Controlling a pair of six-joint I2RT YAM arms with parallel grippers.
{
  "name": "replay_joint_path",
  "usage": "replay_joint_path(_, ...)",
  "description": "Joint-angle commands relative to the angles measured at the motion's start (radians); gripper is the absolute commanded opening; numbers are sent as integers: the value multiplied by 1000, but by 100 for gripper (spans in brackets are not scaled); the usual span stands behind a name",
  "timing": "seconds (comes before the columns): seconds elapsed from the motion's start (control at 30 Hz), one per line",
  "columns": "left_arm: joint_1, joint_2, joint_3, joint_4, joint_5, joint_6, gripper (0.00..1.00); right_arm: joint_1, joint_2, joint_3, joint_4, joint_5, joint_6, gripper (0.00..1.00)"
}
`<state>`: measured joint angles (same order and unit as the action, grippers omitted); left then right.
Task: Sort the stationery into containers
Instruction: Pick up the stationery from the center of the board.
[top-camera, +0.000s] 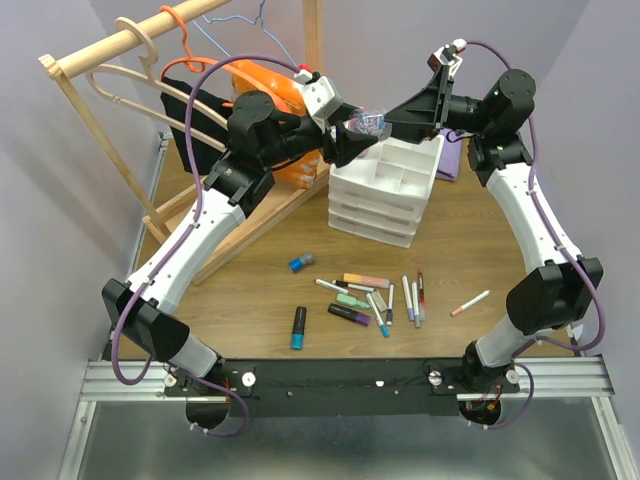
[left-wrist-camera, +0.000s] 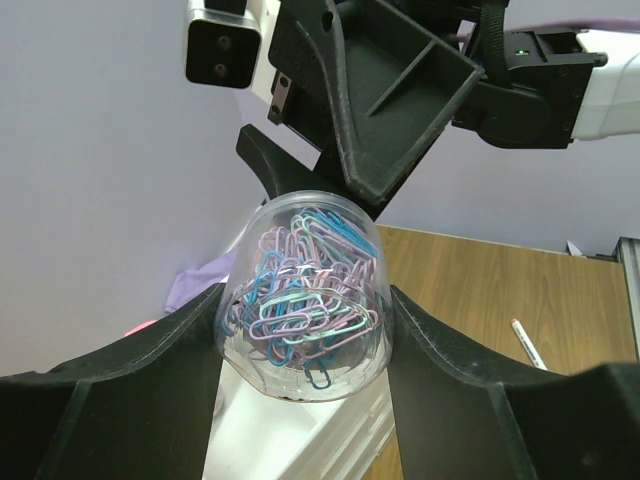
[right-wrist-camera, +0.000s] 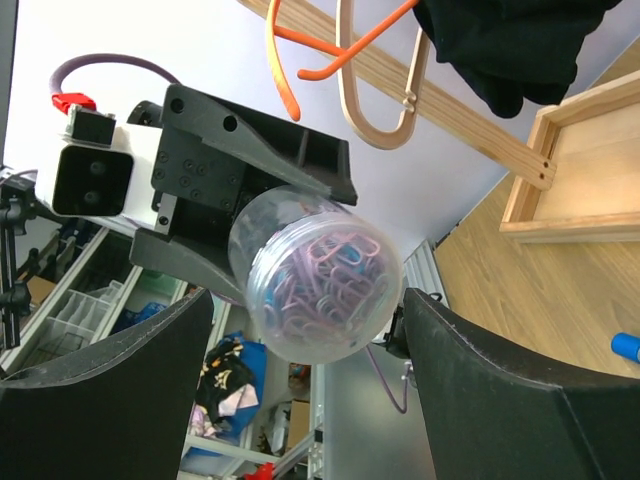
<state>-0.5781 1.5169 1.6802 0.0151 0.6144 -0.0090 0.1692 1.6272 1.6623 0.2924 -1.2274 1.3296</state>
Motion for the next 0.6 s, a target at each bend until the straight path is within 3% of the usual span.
replay_joint_path(0.0, -12, -31, 3, 48, 16, -13, 0, 13, 28, 17, -13, -20, -24, 84)
replay_joint_path(0.4, -31, -17, 9, 63, 10, -9, 0, 21, 37, 5, -16, -24, -24, 69)
replay_joint_path(0.57, -35, -6, 16, 86, 4, -22, 0, 29, 33, -18, -7, -35, -12, 73)
